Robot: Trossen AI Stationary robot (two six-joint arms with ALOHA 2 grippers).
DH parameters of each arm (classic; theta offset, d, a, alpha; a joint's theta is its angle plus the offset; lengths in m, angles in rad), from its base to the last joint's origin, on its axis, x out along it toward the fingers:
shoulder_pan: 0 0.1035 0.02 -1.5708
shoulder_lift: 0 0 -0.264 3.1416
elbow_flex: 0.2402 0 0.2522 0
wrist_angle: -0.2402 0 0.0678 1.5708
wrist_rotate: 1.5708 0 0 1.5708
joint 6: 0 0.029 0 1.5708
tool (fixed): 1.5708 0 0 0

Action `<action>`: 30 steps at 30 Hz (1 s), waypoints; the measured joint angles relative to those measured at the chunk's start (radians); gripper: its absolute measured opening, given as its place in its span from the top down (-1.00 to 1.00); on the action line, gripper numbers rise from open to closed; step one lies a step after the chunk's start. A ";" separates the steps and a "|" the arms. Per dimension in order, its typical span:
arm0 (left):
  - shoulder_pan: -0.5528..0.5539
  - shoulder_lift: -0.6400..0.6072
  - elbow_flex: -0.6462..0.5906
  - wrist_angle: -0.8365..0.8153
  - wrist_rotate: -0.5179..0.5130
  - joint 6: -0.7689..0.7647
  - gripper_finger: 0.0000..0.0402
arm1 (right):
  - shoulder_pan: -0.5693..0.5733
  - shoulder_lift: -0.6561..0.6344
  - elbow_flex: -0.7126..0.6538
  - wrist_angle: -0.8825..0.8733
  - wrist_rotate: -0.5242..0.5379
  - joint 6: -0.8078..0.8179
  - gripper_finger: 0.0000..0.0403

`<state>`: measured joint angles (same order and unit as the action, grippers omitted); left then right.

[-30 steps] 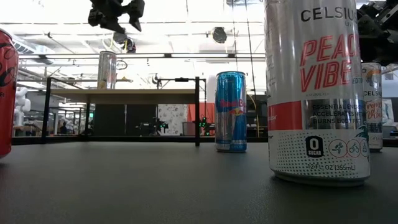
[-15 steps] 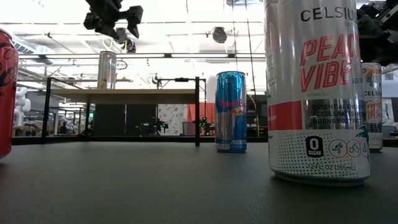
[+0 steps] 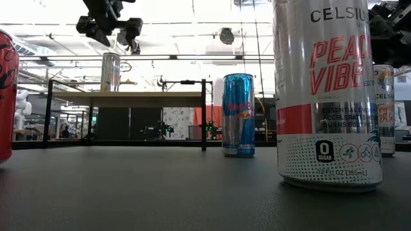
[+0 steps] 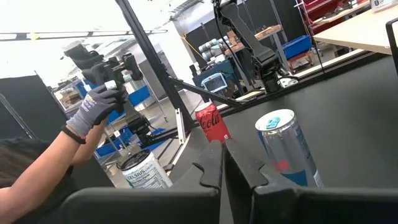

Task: Place canned beverage on shelf
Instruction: Put the left white yellow soda can on the shelf

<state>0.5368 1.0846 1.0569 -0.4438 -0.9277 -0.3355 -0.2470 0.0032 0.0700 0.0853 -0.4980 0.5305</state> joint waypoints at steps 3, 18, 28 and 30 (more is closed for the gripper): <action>0.018 0.012 0.000 -0.010 0.000 -0.001 -0.95 | 0.000 0.000 0.000 0.000 0.000 0.000 1.00; 0.077 0.016 -0.110 0.161 -0.015 -0.041 -0.95 | 0.000 0.000 0.000 0.000 0.000 0.000 1.00; 0.047 0.014 -0.113 0.139 -0.080 -0.052 -0.95 | 0.000 0.000 0.000 0.000 0.000 0.000 1.00; 0.034 0.014 -0.114 0.138 -0.095 -0.054 -0.95 | 0.000 0.000 0.000 0.000 0.000 0.000 1.00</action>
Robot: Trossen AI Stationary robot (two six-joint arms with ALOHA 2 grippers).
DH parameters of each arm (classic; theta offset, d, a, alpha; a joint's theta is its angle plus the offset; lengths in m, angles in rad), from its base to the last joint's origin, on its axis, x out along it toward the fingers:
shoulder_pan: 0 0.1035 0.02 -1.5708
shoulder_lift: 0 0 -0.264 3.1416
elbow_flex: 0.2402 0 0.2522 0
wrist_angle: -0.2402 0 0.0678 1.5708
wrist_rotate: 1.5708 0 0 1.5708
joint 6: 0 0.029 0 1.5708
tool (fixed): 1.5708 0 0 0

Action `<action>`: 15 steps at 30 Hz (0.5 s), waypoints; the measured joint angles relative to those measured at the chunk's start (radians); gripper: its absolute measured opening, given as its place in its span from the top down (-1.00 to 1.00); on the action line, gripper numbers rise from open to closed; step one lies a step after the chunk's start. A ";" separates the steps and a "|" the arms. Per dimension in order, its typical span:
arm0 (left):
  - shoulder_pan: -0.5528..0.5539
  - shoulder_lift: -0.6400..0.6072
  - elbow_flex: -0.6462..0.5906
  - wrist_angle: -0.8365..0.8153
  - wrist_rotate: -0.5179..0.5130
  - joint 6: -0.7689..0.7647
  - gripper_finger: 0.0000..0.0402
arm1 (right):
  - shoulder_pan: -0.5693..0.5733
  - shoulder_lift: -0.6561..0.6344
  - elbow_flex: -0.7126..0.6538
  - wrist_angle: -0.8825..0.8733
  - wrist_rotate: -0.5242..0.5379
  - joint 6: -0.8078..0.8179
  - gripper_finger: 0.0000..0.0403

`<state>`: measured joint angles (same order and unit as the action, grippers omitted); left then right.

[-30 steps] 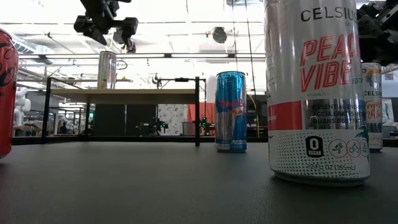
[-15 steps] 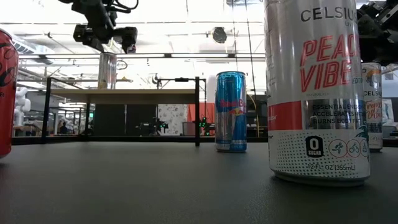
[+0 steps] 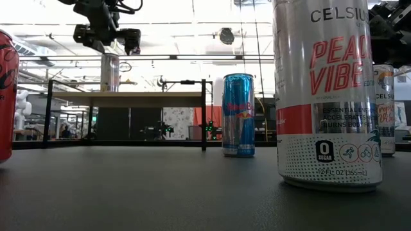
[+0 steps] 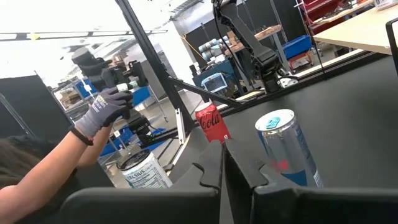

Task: Place canned beverage on shelf
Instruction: Put the left white yellow soda can on the shelf

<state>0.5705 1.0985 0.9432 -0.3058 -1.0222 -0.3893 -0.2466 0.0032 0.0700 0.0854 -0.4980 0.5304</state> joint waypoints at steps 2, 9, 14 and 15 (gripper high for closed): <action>-0.014 -0.002 0.000 0.000 -0.011 -0.002 -0.95 | 0.000 0.000 0.000 0.000 0.000 0.000 1.00; -0.049 -0.030 -0.002 -0.008 -0.025 -0.031 -0.95 | 0.000 0.000 0.000 0.000 0.000 0.000 1.00; -0.056 -0.047 -0.003 -0.012 -0.026 -0.031 -0.95 | 0.000 0.000 0.000 0.000 0.000 0.000 1.00; -0.056 -0.047 -0.003 -0.011 -0.027 -0.028 -0.95 | 0.000 0.000 0.000 0.000 0.000 0.000 1.00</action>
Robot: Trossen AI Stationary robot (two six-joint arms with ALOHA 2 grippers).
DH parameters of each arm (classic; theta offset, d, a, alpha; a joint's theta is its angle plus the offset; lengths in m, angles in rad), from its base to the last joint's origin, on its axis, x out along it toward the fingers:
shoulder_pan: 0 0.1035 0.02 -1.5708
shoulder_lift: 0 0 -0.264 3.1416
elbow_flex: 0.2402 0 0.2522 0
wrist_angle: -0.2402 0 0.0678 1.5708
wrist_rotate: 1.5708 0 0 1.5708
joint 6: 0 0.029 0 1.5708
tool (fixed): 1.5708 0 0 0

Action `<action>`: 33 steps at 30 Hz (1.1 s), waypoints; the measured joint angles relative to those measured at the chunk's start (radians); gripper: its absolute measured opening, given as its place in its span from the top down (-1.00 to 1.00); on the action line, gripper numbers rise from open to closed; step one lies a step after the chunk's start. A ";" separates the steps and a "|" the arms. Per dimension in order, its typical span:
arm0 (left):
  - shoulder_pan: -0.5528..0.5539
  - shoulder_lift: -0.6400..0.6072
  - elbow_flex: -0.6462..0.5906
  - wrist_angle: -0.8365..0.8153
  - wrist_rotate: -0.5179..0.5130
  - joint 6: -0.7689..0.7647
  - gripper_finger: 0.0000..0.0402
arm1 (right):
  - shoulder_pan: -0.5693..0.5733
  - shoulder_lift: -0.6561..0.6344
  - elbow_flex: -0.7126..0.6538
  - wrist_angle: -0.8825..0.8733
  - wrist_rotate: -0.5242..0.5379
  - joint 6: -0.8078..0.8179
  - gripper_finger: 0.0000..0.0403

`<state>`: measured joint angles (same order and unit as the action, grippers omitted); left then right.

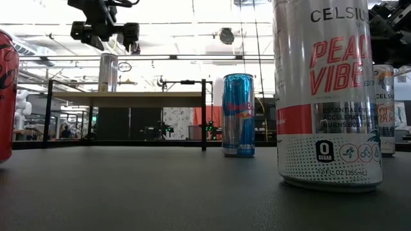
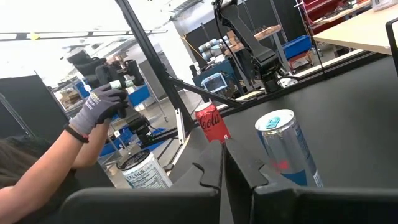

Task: Place canned beverage on shelf
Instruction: Put the left white yellow soda can on the shelf

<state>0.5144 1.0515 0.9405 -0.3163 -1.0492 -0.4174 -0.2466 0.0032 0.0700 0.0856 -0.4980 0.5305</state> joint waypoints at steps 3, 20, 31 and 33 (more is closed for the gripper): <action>0.006 0.000 0.000 0.004 0.000 0.004 -0.95 | 0.000 0.000 0.000 0.000 0.000 0.000 1.00; -0.055 -0.001 0.057 0.048 -0.035 0.065 -0.95 | 0.000 0.000 0.000 0.000 0.000 0.000 1.00; 0.039 0.059 0.064 0.348 0.128 0.303 -0.95 | 0.000 0.000 0.000 0.000 0.000 0.000 1.00; 0.060 0.087 0.064 0.377 0.153 0.300 -0.95 | 0.000 0.000 0.000 0.000 0.000 0.000 1.00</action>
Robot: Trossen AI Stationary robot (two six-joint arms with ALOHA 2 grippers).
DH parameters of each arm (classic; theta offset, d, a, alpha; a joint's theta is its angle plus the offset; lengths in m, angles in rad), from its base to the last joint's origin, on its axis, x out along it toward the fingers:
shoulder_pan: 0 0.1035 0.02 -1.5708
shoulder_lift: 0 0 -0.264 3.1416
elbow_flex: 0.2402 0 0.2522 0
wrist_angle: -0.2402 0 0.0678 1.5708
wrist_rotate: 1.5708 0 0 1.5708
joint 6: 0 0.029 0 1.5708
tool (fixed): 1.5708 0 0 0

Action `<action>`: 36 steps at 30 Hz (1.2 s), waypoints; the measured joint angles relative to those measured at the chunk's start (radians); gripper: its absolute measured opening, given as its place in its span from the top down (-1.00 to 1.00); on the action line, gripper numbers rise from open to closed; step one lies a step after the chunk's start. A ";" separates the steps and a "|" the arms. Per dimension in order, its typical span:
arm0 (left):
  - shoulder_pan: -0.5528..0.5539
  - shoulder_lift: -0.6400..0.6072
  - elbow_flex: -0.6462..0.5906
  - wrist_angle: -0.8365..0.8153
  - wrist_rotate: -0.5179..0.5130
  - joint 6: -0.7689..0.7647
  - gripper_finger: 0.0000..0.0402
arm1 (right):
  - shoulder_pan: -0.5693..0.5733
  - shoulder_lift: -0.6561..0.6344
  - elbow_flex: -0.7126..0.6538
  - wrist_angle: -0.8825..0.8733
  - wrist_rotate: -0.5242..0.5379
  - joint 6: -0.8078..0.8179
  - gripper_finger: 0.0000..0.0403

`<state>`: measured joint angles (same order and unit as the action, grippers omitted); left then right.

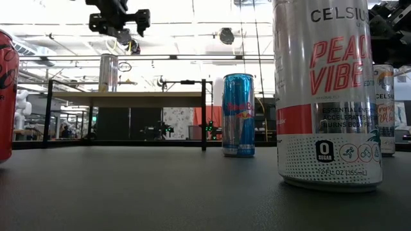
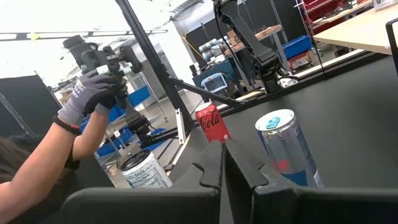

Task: Place canned beverage on shelf
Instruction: Put the left white yellow soda can on the shelf

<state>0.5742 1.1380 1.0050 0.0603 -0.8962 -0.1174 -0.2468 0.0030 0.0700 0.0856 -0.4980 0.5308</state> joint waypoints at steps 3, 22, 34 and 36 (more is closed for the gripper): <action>0.023 0.052 0.000 0.058 0.007 -0.007 -0.95 | 0.000 0.000 0.000 0.000 0.000 0.000 1.00; 0.083 0.263 0.000 0.265 -0.086 -0.006 -0.95 | 0.000 0.000 0.000 0.000 0.000 0.000 1.00; 0.098 0.263 0.000 0.220 -0.078 -0.013 -0.95 | 0.000 0.000 0.000 0.000 0.000 0.000 1.00; 0.098 0.263 0.000 0.201 -0.078 -0.049 -0.95 | 0.000 0.000 0.000 0.000 0.000 0.000 1.00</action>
<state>0.6720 1.4006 1.0054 0.2610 -0.9741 -0.1662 -0.2466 0.0029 0.0700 0.0856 -0.4980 0.5306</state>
